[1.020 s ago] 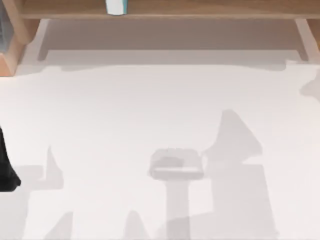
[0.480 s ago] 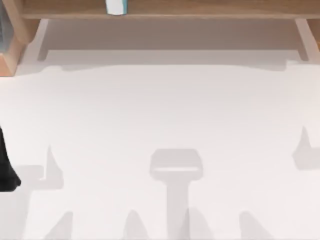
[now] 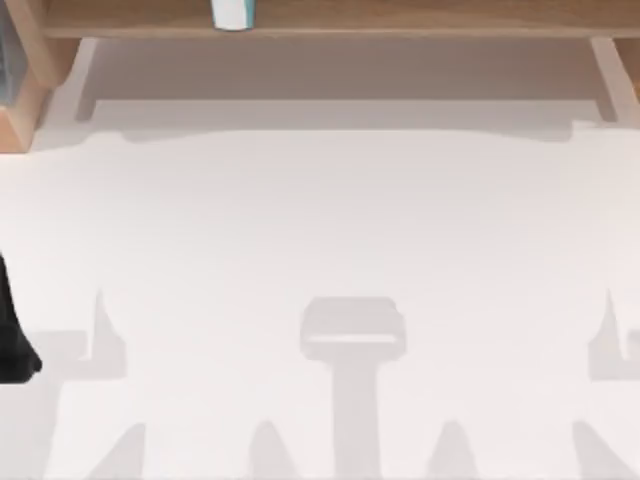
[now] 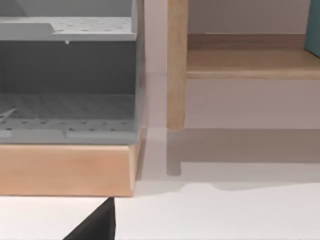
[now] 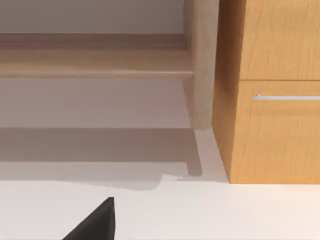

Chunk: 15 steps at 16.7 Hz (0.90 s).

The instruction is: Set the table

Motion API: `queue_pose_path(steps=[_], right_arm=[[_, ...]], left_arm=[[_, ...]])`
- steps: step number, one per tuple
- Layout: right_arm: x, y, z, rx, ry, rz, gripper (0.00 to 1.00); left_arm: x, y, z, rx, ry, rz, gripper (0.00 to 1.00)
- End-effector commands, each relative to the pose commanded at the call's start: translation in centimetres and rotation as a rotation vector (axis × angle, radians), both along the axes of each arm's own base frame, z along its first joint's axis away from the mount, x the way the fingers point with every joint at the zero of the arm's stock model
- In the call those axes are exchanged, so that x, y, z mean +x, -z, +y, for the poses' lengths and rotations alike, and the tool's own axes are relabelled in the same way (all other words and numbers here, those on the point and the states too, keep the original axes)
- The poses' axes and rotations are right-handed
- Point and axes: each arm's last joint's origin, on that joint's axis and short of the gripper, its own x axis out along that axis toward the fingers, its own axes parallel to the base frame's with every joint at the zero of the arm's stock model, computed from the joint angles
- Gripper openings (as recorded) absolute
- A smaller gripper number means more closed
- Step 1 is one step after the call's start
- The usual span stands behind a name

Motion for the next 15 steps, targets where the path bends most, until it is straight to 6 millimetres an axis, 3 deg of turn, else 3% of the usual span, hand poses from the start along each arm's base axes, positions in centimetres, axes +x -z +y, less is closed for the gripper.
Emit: queue_pose_path(steps=[5,7,12,15], right_arm=[[0.0,0.0,0.0,0.000,0.000,0.000,1.00],[0.0,0.0,0.0,0.000,0.000,0.000,1.00],[0.0,0.0,0.0,0.000,0.000,0.000,1.00],[0.0,0.0,0.0,0.000,0.000,0.000,1.00]], left_arm=[[0.0,0.0,0.0,0.000,0.000,0.000,1.00],[0.0,-0.9,0.0,0.000,-0.005,-0.014,1.00],[1.4,-6.6,-0.6,-0.008,-0.013,-0.078,1.00],[4.7,-10.7,-1.6,-0.019,-0.006,-0.087,1.00]])
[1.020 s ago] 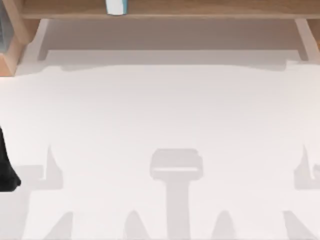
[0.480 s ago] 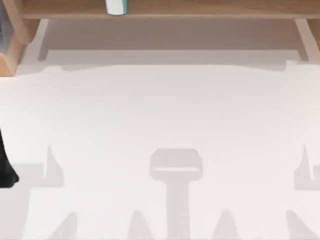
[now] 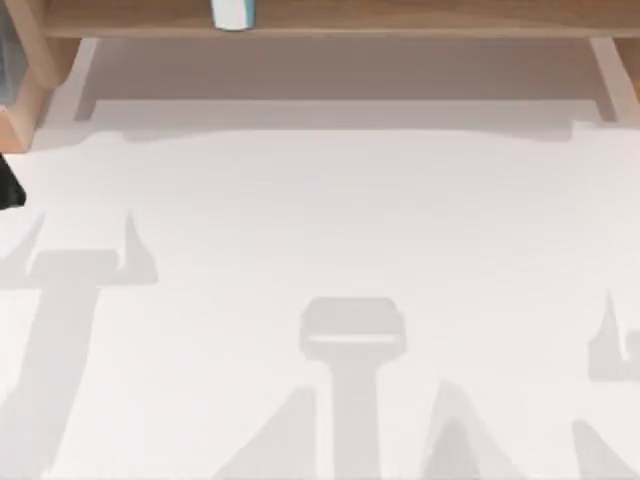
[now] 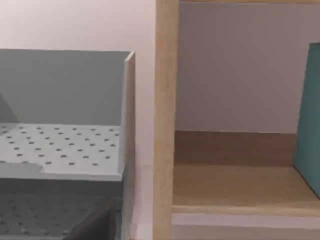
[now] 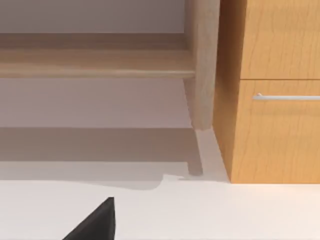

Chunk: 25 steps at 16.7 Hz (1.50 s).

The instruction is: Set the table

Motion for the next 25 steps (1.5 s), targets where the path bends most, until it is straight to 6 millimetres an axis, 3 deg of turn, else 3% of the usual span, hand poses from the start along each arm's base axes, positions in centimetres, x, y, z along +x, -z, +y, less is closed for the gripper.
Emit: queue_pose_path(steps=[3,5,9,12,17,25], right_arm=[[0.0,0.0,0.0,0.000,0.000,0.000,1.00],[0.0,0.0,0.0,0.000,0.000,0.000,1.00],[0.0,0.0,0.0,0.000,0.000,0.000,1.00],[0.0,0.0,0.0,0.000,0.000,0.000,1.00],[0.0,0.0,0.0,0.000,0.000,0.000,1.00],[0.0,0.0,0.0,0.000,0.000,0.000,1.00]], left_arm=[[5.6,-2.7,-2.2,-0.007,0.011,0.016,1.00],[10.1,-3.1,-4.3,-0.007,0.017,0.036,1.00],[18.5,-0.5,-9.7,0.001,0.025,0.073,1.00],[22.7,2.9,-13.4,0.007,0.025,0.084,1.00],[25.6,6.2,-16.7,0.007,0.024,0.077,1.00],[26.4,6.3,-16.8,0.006,0.024,0.076,1.00]])
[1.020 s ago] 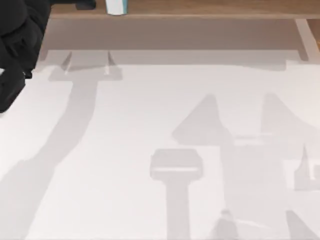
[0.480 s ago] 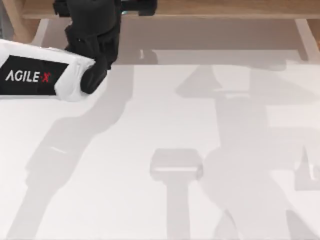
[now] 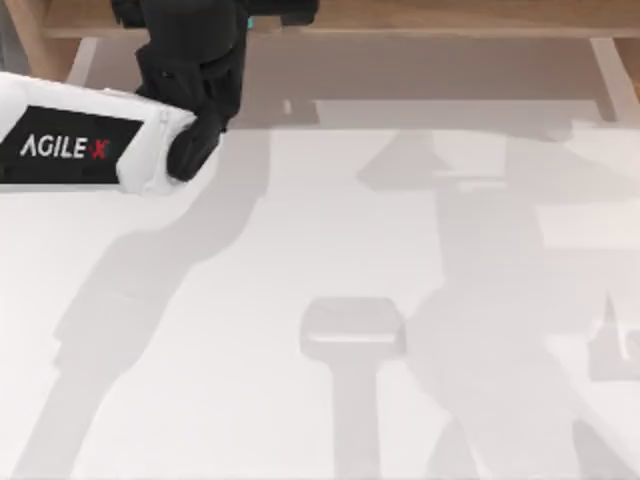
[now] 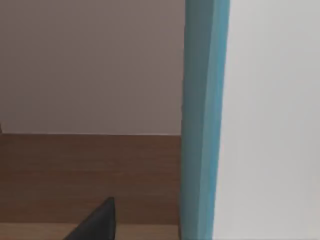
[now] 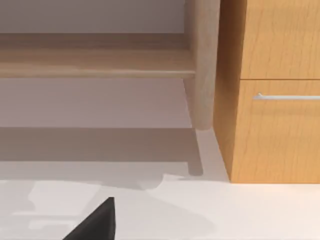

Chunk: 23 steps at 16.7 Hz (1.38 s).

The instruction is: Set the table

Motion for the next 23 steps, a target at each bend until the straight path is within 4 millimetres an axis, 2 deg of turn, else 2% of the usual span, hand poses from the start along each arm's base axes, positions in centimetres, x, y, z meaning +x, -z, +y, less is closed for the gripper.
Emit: queue_pose_path(steps=[4,8,21,23], right_arm=[[0.00,0.00,0.00,0.000,0.000,0.000,1.00],[0.00,0.00,0.00,0.000,0.000,0.000,1.00],[0.00,0.00,0.00,0.000,0.000,0.000,1.00],[0.00,0.00,0.00,0.000,0.000,0.000,1.00]], left_arm=[[1.32,0.03,-0.13,0.000,0.000,0.000,1.00],[1.38,0.03,-0.13,0.000,0.000,0.000,1.00],[1.38,0.03,-0.13,0.000,0.000,0.000,0.02],[1.38,0.03,-0.13,0.000,0.000,0.000,0.00]])
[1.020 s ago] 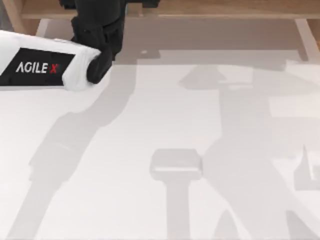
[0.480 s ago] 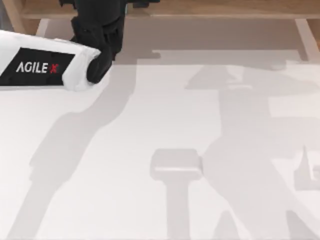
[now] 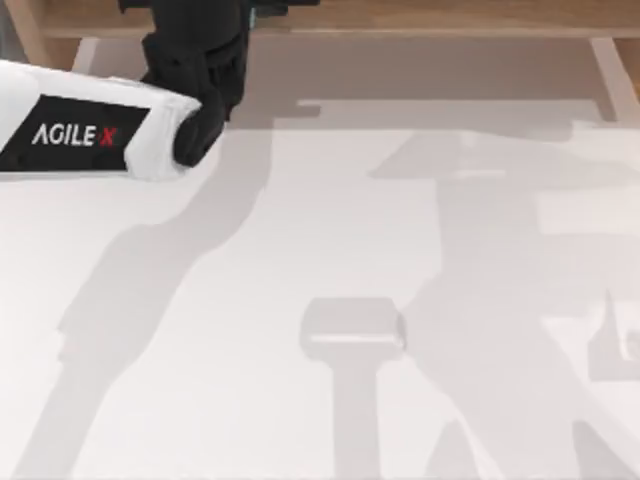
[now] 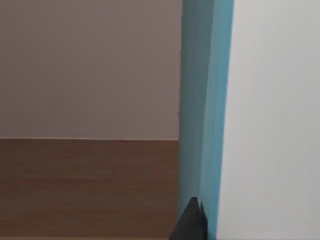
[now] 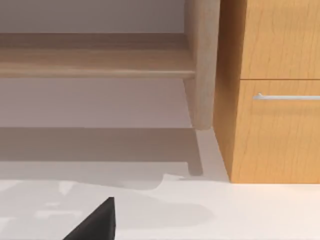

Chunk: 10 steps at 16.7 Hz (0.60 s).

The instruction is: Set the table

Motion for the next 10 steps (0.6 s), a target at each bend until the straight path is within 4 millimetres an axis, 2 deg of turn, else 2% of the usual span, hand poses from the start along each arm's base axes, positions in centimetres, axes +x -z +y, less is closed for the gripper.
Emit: queue_pose_path(steps=[8,10], right_arm=[[0.00,0.00,0.00,0.000,0.000,0.000,1.00],[0.00,0.00,0.00,0.000,0.000,0.000,1.00]], left_arm=[[-0.16,-0.11,-0.12,0.001,0.003,-0.001,0.00],[-0.98,-0.52,-0.13,0.001,0.003,-0.003,0.00]])
